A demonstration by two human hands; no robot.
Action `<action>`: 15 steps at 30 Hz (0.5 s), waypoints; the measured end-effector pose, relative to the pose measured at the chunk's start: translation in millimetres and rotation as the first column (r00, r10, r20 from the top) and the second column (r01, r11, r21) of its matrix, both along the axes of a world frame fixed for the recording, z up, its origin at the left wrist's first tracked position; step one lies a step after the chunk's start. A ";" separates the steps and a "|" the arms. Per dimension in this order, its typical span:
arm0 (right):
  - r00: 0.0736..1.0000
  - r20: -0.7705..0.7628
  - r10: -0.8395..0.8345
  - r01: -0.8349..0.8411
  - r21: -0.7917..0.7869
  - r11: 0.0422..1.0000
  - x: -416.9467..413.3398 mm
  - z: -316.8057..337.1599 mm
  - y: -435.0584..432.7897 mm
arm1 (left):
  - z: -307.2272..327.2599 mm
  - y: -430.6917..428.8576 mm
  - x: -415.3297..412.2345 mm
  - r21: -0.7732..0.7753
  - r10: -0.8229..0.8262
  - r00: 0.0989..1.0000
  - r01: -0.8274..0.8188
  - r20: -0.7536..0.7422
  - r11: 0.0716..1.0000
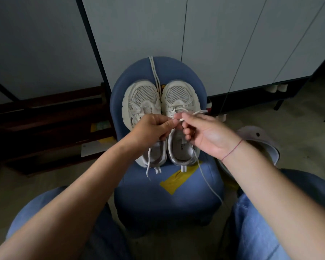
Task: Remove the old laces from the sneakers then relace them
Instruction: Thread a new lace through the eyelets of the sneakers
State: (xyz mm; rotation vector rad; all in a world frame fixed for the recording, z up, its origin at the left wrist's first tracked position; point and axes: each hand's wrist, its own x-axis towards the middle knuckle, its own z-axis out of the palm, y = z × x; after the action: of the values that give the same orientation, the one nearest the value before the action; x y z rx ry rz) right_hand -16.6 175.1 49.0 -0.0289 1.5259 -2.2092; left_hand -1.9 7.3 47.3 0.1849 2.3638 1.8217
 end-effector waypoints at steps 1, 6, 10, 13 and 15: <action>0.998 -0.053 -0.024 0.026 0.025 0.999 1.8 -0.1 -3.0 | 0.1 1.1 0.3 -0.007 -0.005 1.000 0.005 0.000 1.000; 0.958 0.108 -0.265 0.282 -0.195 0.939 -16.1 7.9 20.5 | 1.9 0.1 0.7 -0.008 -0.025 1.000 0.025 0.003 1.000; 0.883 0.301 -0.360 0.459 -0.390 0.798 -31.6 5.5 43.6 | 1.0 -3.1 -0.6 -0.017 -0.011 1.000 0.011 0.019 1.000; 0.964 0.200 -0.177 0.223 -0.237 0.946 -19.9 3.3 29.7 | -0.2 -1.0 -1.4 -0.004 0.001 1.000 0.000 0.028 1.000; 0.996 0.067 -0.054 0.056 -0.035 0.998 -7.1 1.3 13.2 | -1.2 1.6 -1.2 -0.003 0.007 1.000 -0.007 0.023 1.000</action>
State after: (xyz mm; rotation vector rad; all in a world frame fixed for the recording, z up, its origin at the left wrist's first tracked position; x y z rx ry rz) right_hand -23.7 188.4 50.3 0.0745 1.4669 -2.2585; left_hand -3.2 8.9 46.2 0.1545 2.3550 1.8130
